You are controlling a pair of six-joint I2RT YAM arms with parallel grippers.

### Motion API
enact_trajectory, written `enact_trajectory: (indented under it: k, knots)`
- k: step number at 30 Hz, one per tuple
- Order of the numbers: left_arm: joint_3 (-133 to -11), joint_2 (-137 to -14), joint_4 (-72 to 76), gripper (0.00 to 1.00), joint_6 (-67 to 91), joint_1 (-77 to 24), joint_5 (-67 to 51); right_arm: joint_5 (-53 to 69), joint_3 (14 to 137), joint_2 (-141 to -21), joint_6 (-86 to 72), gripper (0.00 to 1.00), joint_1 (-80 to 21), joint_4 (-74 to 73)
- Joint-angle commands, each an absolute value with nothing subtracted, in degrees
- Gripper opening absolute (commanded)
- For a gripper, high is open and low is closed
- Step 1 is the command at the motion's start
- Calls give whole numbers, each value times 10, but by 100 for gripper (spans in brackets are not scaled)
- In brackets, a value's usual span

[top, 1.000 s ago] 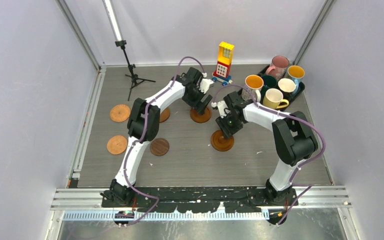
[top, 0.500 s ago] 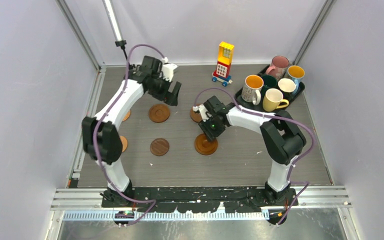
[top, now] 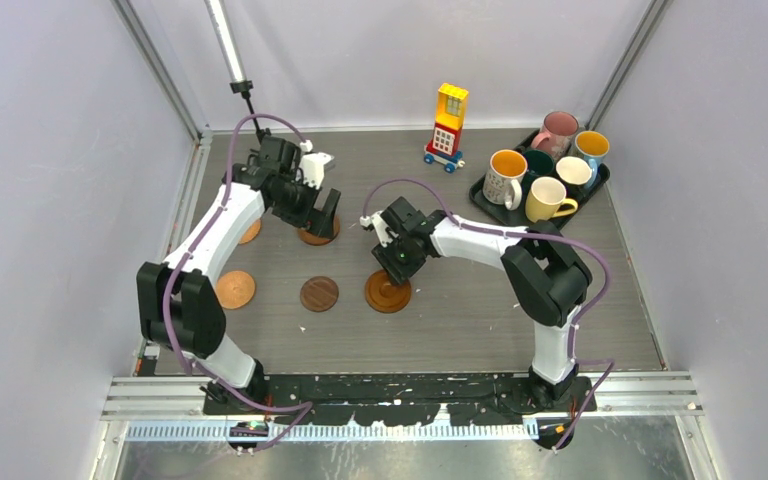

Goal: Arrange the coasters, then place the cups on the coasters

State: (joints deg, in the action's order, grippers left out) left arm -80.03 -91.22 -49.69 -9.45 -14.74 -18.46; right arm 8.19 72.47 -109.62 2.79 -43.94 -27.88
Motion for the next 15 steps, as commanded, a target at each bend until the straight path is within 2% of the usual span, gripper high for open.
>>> enact_trajectory:
  k: [1, 15]
  knots:
    - [-789, -870, -497, 95, -105, -143, -188, 71, 710, -1101, 39, 42, -443, -305]
    - [-785, -872, -488, 95, -108, -142, -202, 45, 674, -1047, 51, 42, -432, -341]
